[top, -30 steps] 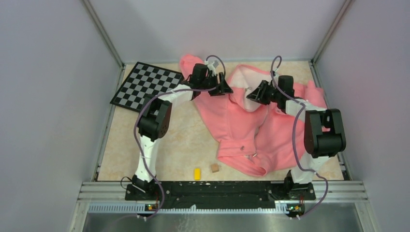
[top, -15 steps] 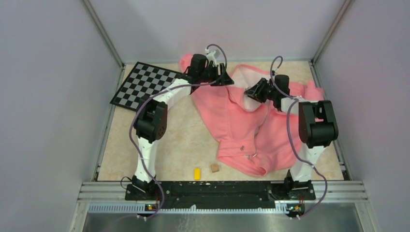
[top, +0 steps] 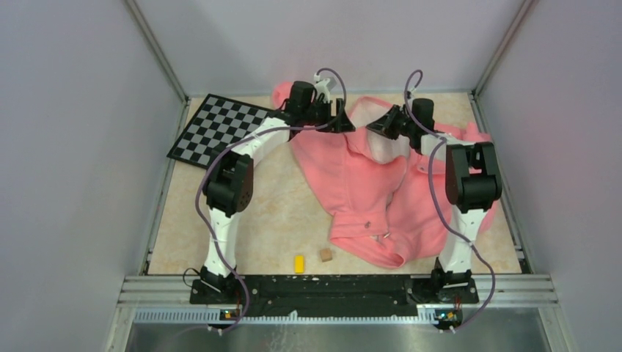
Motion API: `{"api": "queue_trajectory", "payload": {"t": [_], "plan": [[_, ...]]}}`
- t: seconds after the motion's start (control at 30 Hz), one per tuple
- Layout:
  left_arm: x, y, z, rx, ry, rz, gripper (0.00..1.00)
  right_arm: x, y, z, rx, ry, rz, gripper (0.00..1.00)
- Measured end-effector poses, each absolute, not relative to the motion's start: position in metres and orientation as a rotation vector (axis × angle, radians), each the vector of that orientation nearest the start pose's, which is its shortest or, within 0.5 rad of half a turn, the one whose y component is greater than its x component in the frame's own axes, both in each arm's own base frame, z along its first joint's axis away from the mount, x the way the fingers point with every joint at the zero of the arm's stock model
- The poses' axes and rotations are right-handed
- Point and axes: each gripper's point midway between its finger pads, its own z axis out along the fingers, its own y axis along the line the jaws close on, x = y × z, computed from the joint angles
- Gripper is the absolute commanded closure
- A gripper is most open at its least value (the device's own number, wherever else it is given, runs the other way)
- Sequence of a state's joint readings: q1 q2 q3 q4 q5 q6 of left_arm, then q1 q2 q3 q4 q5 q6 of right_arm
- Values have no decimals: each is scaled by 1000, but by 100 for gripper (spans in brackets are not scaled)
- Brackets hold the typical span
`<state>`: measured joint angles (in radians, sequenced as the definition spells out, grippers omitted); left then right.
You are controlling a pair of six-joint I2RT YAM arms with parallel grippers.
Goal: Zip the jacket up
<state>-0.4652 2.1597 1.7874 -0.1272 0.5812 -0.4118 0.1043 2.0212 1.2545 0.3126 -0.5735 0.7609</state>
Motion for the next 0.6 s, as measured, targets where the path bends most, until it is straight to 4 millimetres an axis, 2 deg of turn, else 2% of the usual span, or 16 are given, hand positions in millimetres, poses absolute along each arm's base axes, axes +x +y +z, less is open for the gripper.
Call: {"api": "queue_trajectory", "payload": {"t": [0.13,0.3,0.47,0.6], "plan": [[480,-358,180,472,2090,-1120,19,518,179,123,163,2110,1108,100],[489,-355,193,554,1975,-1199,24,510,190,146,-74,2101,1157,100],[494,-358,180,673,1853,-1320,26,492,200,157,-229,2104,1254,100],[488,-368,162,741,1794,-1448,30,481,205,158,-269,2115,1317,100]]}}
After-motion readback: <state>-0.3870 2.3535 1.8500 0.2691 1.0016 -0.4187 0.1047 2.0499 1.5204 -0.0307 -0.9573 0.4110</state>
